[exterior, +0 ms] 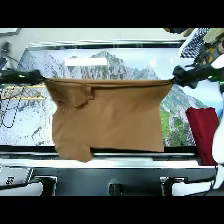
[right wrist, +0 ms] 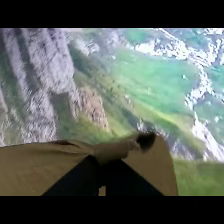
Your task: Fold the clothes and pants, and hang the long-sleeved shirts on hangers.
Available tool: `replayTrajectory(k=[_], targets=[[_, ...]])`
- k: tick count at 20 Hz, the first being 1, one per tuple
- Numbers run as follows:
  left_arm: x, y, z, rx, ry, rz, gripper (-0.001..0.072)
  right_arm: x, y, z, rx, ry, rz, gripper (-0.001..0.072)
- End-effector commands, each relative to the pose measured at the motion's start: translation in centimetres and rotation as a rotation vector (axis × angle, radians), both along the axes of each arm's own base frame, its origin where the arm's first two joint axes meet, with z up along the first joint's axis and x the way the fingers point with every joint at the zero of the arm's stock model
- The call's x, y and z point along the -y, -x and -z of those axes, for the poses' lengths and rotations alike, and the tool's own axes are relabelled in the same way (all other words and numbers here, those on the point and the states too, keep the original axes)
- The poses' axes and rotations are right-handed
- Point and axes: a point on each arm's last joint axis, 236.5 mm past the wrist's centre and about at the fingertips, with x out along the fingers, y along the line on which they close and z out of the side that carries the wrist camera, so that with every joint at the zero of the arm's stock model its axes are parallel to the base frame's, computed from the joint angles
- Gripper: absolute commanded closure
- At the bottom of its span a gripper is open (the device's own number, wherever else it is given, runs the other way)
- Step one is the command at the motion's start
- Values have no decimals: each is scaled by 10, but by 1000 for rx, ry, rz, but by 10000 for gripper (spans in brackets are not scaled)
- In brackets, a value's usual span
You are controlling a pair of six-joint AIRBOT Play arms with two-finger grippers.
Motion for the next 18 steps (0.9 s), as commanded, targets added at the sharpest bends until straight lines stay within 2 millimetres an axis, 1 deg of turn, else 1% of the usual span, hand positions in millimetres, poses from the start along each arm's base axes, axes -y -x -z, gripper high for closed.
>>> replayTrajectory(k=[1,3,4,5,6,8,10,13,15,16,18], targets=[[17,-49,80,6,11,-21,694,4,-44,59,28,-77,97,687],[14,-59,98,14,4,-43,693,9,-58,60,75,-78,132,687],[14,-59,103,6,3,-44,693,11,-61,59,89,-73,135,687],[11,-57,108,-10,3,-43,693,10,-59,59,85,-71,124,687],[11,-54,111,-29,3,-34,693,7,-53,62,59,-72,103,687],[10,-42,118,-78,-3,4,693,-1,-32,73,-30,-70,49,686],[6,-26,128,-148,-4,39,693,-6,-8,85,-134,-67,-1,686],[3,-6,139,-237,11,64,693,-25,31,105,-317,-100,-72,686],[6,3,147,-279,17,90,693,-36,53,124,-411,-55,-127,686],[9,7,150,-297,21,99,693,-36,63,133,-449,-2,-144,686],[13,11,156,-323,26,113,693,-26,78,146,-523,131,-139,686]])
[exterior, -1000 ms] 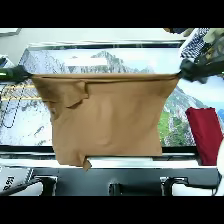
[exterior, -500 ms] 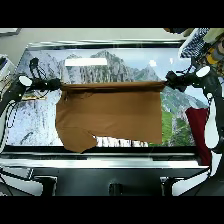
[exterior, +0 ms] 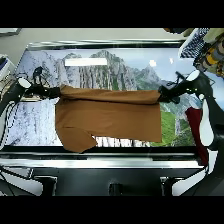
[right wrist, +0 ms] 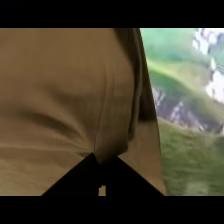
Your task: Fold the clothes and pants, and hang the long-sleeved shirts on hangers.
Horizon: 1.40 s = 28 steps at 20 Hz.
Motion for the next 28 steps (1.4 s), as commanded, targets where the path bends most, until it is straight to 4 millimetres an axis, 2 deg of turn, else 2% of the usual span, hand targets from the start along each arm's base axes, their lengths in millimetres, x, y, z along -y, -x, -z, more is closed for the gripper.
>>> replayTrajectory(k=[1,6,7,8,9,10,12,13,16,18,20,22,25,28], targets=[[7,16,12,-74,17,38,693,12,35,21,-148,188,-70,686],[8,28,20,-128,21,57,679,7,38,22,-172,201,-36,684],[8,30,20,-137,24,60,601,8,41,22,-182,205,-40,654],[9,34,20,-152,29,64,471,9,44,21,-192,210,-44,540],[9,39,18,-172,35,72,317,12,48,18,-206,215,-55,346],[6,45,14,-186,39,75,229,17,52,13,-209,233,-82,248],[-5,61,1,-228,59,72,227,31,55,-8,-168,261,-127,236],[-12,71,-7,-250,70,69,227,42,53,-25,-125,271,-129,236],[-32,113,-26,-319,126,16,227,82,56,-73,7,237,-38,239],[-41,154,-22,-349,151,-56,227,90,76,-82,49,131,19,241],[-33,202,-9,-392,204,-124,227,79,100,-79,90,2,58,241],[-11,241,1,-415,284,-182,227,63,117,-72,112,-61,93,242],[16,276,18,-429,350,-237,227,34,134,-67,127,-131,92,242],[23,292,38,-456,363,-278,228,17,141,-72,138,-197,96,243]])
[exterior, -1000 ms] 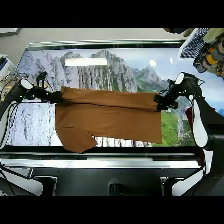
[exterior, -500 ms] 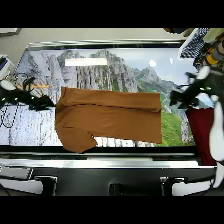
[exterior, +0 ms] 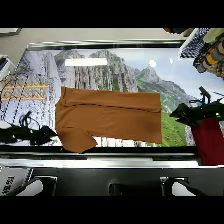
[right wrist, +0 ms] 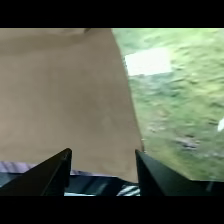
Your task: Fold the clothes and pants, and hang the long-sleeved shirts on hangers.
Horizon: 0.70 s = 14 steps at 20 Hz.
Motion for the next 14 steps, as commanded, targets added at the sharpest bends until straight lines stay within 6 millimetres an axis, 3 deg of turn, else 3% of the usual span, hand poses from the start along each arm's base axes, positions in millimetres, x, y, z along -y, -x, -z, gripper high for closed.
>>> replayTrajectory(k=[1,4,6,9,14], targets=[[11,21,22,-16,13,-66,228,-23,5,-10,48,-97,12,243],[15,17,26,25,25,-72,230,-30,1,-23,84,-125,19,246],[17,9,26,63,38,-97,230,-34,-1,-32,109,-142,24,311],[17,-5,22,118,47,-120,232,-37,-1,-42,140,-146,25,315],[30,-1,28,106,48,-79,233,-38,1,-54,176,-132,23,314]])
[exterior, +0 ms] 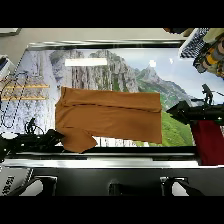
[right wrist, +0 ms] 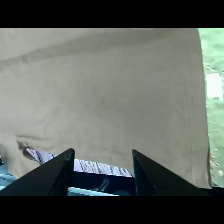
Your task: Fold the clothes and pants, and hang the long-sleeved shirts on hangers.
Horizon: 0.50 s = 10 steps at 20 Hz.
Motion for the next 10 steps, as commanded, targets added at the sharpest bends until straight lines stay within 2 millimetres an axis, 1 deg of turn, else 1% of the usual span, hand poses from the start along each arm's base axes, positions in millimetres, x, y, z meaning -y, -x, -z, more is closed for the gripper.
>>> replayTrajectory(k=[1,2,3,4,5,6,7,8,9,10], targets=[[8,1,7,-6,-4,28,234,-2,1,-9,23,-1,3,314],[11,3,9,-16,-1,40,256,-2,1,-9,23,-3,3,314],[14,5,12,-27,3,50,302,-4,1,-10,23,-9,1,315],[17,7,14,-36,7,59,438,-5,1,-11,24,-17,-1,314],[19,8,15,-41,9,67,604,-8,1,-13,25,-32,0,315],[19,8,15,-39,8,70,693,-12,0,-17,28,-58,4,315],[19,7,15,-39,8,69,693,-14,-1,-21,36,-78,5,314],[19,8,15,-39,8,70,693,-12,0,-22,33,-65,0,314],[19,8,15,-40,9,70,693,-5,2,-20,22,-18,-7,307],[19,8,15,-41,10,71,693,9,6,-12,1,59,-12,295]])
